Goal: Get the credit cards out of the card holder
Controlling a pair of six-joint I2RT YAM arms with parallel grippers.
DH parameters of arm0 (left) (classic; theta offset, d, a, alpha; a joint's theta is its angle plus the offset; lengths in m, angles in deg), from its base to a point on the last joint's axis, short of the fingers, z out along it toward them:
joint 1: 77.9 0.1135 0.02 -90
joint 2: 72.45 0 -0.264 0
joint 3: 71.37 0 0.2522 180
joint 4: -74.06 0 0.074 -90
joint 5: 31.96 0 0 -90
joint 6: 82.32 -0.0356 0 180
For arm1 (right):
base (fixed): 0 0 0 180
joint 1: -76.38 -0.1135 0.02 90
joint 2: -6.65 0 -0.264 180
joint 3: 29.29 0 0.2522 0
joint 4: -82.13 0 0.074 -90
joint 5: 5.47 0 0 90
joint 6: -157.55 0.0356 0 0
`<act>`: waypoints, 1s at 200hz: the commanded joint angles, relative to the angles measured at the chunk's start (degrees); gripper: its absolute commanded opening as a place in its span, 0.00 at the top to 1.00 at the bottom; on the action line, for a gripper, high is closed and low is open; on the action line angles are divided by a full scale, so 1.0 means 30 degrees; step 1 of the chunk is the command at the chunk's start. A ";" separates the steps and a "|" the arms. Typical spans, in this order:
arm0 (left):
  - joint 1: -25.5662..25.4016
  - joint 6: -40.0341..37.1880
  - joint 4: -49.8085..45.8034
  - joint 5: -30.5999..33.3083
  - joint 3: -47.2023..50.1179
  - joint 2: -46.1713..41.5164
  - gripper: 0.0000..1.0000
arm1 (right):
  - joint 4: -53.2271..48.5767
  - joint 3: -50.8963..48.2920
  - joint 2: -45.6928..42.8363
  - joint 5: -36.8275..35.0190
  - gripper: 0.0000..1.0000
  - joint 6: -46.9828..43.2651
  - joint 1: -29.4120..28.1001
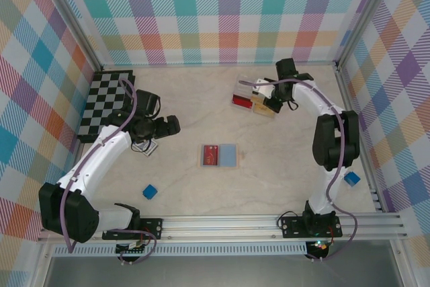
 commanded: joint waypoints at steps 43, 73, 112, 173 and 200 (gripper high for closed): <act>0.0350 -0.0394 0.0220 0.0524 0.0561 -0.0291 0.00 | -0.0903 0.0881 0.0988 -0.1091 1.00 -0.2059 0.0474; 0.0368 -0.0396 0.0200 0.0460 0.0591 -0.0182 0.00 | -0.1116 0.1001 0.1166 -0.0657 1.00 -0.2087 0.0596; 0.0353 -0.0540 0.0395 0.0401 0.0725 -0.0305 0.00 | -0.1522 0.1307 0.1645 -0.0311 0.98 -0.1956 0.0638; 0.0353 -0.0690 0.0756 0.0076 0.1003 -0.0673 0.00 | 0.0107 0.0780 0.1563 0.0202 0.86 -0.0841 0.0775; 0.0353 -0.0823 0.0910 -0.0384 0.1056 -0.0737 0.00 | 0.0265 0.0837 0.1393 0.0261 0.78 -0.0530 0.0817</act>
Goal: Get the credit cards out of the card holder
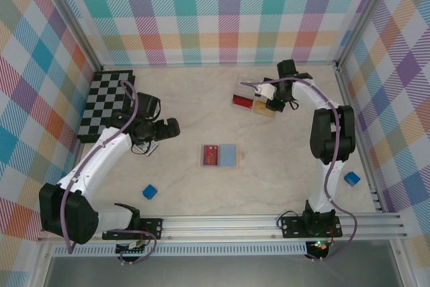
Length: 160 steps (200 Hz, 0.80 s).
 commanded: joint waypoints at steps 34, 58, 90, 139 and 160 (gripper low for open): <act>0.0355 -0.0491 0.0404 -0.0519 0.0342 -0.0575 0.00 | 0.0509 0.0013 -0.0876 0.0925 0.77 0.1009 0.0206; 0.0353 -0.0492 0.0385 -0.0617 0.0298 -0.0597 0.00 | 0.0388 -0.0115 -0.1836 0.1035 0.77 0.1948 0.0205; 0.0353 -0.0442 0.0363 -0.1615 0.0182 -0.0590 0.00 | 0.0217 -0.0279 -0.3404 0.0125 0.80 0.6684 0.0206; 0.0298 0.0475 0.1125 -0.4597 0.0640 -0.0299 0.00 | 0.0996 -0.3958 -0.8232 0.1417 0.77 1.5762 -0.0405; 0.0101 0.0967 0.2004 -0.6091 0.1203 -0.0310 0.00 | -0.0025 -0.4960 -1.0085 0.2007 0.74 1.9882 -0.1184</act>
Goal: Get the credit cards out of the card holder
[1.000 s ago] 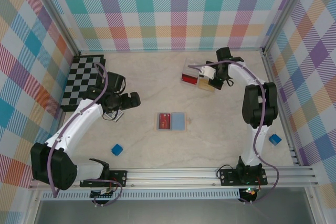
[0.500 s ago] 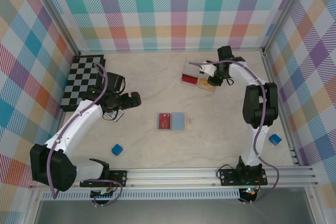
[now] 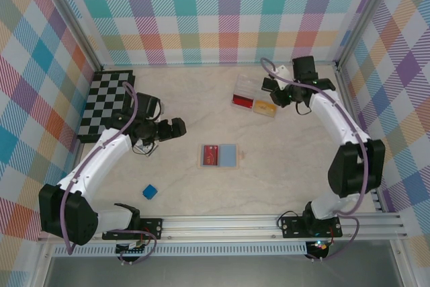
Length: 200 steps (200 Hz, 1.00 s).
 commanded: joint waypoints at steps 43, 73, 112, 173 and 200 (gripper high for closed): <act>-0.0688 0.2013 0.2439 -0.2876 0.1737 0.0093 0.01 | -0.1419 -0.3301 -0.4161 0.1980 0.69 1.2116 -0.3407; -0.1719 0.3787 0.4724 -0.3896 0.2794 0.0853 0.07 | 0.0454 -0.4839 -0.4478 0.3879 0.66 1.5733 -0.5561; -0.3514 0.5286 0.6198 -0.3270 0.2923 0.2717 0.11 | 0.3748 -0.6076 -0.2308 0.3996 0.56 1.9883 -0.8466; -0.4334 0.7190 0.8081 -0.3072 0.3232 0.5220 0.37 | 0.5644 -0.5970 0.2235 0.3568 0.65 2.3275 -0.9807; -0.4363 0.7307 0.8229 -0.3047 0.3074 0.5911 0.51 | 0.5588 -0.5803 0.3115 0.3202 0.72 2.3462 -0.9807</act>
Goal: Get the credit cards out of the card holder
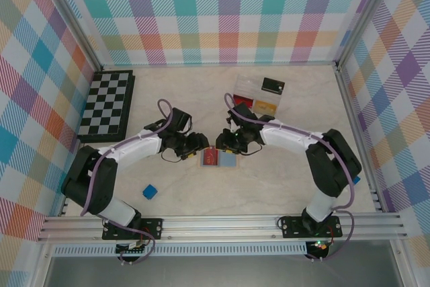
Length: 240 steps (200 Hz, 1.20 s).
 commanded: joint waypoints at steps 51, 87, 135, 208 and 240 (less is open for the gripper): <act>-0.0231 0.0363 0.0624 -0.0258 -0.0565 0.1689 0.62 | 0.0851 0.0706 0.2015 0.0525 0.79 0.0876 -0.0087; -0.0233 0.0301 0.0622 -0.0488 -0.0826 0.2403 0.67 | 0.0870 0.0884 0.2557 0.0772 0.80 0.0727 -0.0088; -0.0233 0.0413 0.0782 -0.0561 -0.1183 0.3311 0.74 | 0.0947 0.0965 0.2972 0.1115 0.83 0.0467 -0.0092; -0.0233 0.0343 0.0255 0.0198 -0.0692 0.3708 0.79 | 0.0590 0.1353 0.3540 0.1355 0.82 -0.0007 -0.0088; -0.0233 0.0340 0.0050 0.0501 -0.0337 0.3647 0.82 | 0.0211 0.1441 0.3462 0.0905 0.83 -0.0190 -0.0088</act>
